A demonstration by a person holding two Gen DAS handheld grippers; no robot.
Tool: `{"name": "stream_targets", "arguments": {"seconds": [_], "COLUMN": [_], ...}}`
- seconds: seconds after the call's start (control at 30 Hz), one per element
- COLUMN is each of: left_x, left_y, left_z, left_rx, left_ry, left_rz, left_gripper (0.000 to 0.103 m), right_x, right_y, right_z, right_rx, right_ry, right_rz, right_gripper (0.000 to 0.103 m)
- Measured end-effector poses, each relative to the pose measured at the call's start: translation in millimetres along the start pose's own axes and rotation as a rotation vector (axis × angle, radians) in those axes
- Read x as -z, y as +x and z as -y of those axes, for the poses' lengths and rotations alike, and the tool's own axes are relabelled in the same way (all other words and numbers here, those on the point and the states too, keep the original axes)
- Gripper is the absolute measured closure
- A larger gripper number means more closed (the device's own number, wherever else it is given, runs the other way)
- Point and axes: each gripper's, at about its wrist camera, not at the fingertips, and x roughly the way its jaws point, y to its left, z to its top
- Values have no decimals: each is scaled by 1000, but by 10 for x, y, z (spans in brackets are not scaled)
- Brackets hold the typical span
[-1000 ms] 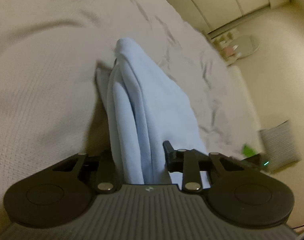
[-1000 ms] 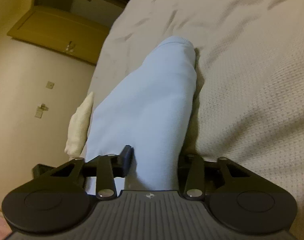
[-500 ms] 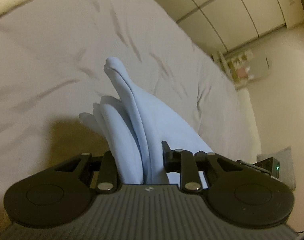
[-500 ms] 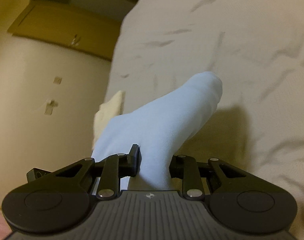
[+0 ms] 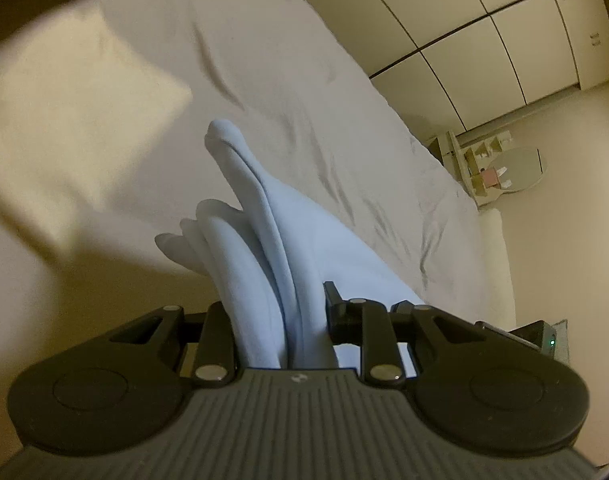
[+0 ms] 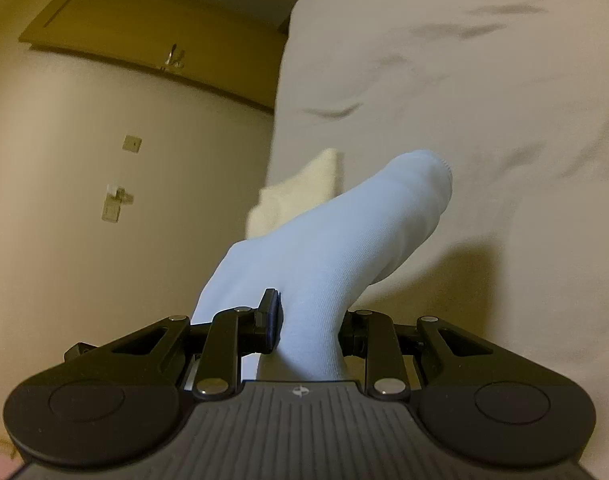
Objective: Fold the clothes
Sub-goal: 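Carry the sweatshirt with both grippers and lower it onto the cream towel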
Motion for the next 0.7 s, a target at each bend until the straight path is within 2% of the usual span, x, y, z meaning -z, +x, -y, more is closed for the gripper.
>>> {"name": "stream_targets", "arguments": {"seconds": [0.17, 0.3, 0.4, 0.47, 0.53, 0.57, 0.6, 0.7], "left_x": [-1007, -1599, -1813, -1887, -1861, -1803, -1754, -1676], "left_y": [-435, -490, -299, -30, 262, 394, 415, 330], "left_z": [-506, -984, -1516, -1880, -2270, -2428, -2500, -2568], "left_rx": [-9, 11, 3, -24, -78, -109, -99, -87], "left_ry": [94, 129, 128, 94, 33, 3, -7, -22], "left_rz": [33, 71, 66, 30, -55, -102, -106, -94], "left_gripper": [82, 82, 81, 80, 80, 79, 78, 73], "right_x": [-336, -600, -695, -727, -665, -611, -554, -376], "right_y": [1019, 1795, 2349, 2724, 3150, 3354, 3521, 3582], "right_z": [-747, -1123, -1105, -1016, -757, -604, -472, -323], "right_rx": [-41, -53, -37, -16, 53, 105, 147, 158], "right_ry": [-37, -109, -119, -112, -81, -48, -19, 13], "right_rz": [71, 121, 121, 111, 70, 18, -23, -25], "right_gripper": [77, 77, 77, 75, 67, 65, 65, 61]}}
